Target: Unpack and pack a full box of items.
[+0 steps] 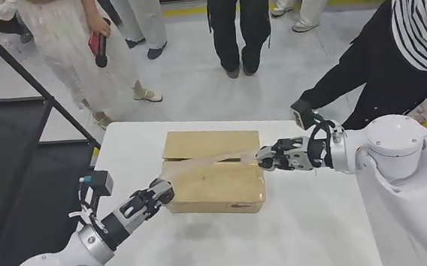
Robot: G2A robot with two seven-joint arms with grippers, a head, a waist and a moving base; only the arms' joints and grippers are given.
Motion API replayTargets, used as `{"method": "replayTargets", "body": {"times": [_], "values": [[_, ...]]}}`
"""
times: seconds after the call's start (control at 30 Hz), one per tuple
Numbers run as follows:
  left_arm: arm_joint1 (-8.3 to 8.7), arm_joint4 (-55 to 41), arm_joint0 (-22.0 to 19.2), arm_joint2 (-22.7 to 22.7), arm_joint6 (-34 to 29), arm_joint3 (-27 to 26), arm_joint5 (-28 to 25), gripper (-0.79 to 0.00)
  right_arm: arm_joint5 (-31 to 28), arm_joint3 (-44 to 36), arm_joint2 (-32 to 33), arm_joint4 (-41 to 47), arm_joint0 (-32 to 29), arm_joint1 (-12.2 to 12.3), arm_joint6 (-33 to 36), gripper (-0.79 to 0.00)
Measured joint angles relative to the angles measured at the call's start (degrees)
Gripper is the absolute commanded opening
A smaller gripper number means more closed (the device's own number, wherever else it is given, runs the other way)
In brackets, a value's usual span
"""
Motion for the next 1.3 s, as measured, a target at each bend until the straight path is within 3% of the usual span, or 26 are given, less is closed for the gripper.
{"method": "replayTargets", "body": {"times": [0.23,0.4,0.87,1.3], "values": [[0.2,-3.49,-0.69,-0.89,1.16,0.82,3.93,-0.785,0.54,1.96,-3.26,2.49,0.88,-0.56,0.75,-0.785],[0.74,-7.55,-2.5,-2.63,-0.5,1.91,11.24,-0.785,1.34,7.3,-8.14,5.1,5.78,-1.34,4.09,-0.785],[2.33,-17.63,-10.6,-3.22,-0.97,8.56,29.03,-0.785,-7.06,25.13,-28.22,8.17,24.23,-3.11,12.36,-0.785],[2.49,-17.96,-11.46,-2.89,0.9,8.9,29.4,-0.785,-6.85,27.59,-29.22,8.77,25.83,-3.6,12.15,-0.785]]}}
